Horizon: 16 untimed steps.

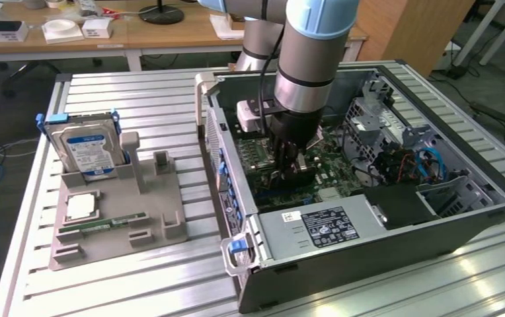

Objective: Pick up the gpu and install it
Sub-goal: 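Insert the gpu into the slot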

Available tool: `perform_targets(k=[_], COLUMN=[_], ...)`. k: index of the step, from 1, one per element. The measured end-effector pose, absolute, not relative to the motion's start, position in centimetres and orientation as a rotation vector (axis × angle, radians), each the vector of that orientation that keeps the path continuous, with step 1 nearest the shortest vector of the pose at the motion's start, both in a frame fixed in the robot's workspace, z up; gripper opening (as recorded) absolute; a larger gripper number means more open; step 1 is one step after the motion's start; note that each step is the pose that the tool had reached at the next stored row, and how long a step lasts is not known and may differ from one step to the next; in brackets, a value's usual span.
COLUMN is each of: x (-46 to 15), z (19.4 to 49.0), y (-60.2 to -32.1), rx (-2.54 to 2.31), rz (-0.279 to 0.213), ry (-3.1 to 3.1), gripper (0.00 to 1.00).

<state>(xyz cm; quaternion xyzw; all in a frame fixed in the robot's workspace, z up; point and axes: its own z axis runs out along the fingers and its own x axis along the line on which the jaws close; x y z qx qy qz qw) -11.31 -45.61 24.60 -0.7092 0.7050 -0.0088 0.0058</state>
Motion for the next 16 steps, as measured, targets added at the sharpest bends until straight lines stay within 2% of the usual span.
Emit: perform_targets(k=[16], x=[-11.33], z=[25.28], y=[-45.61], rx=[-2.22], rz=[-0.027], ry=[2.207], gripper=[0.26])
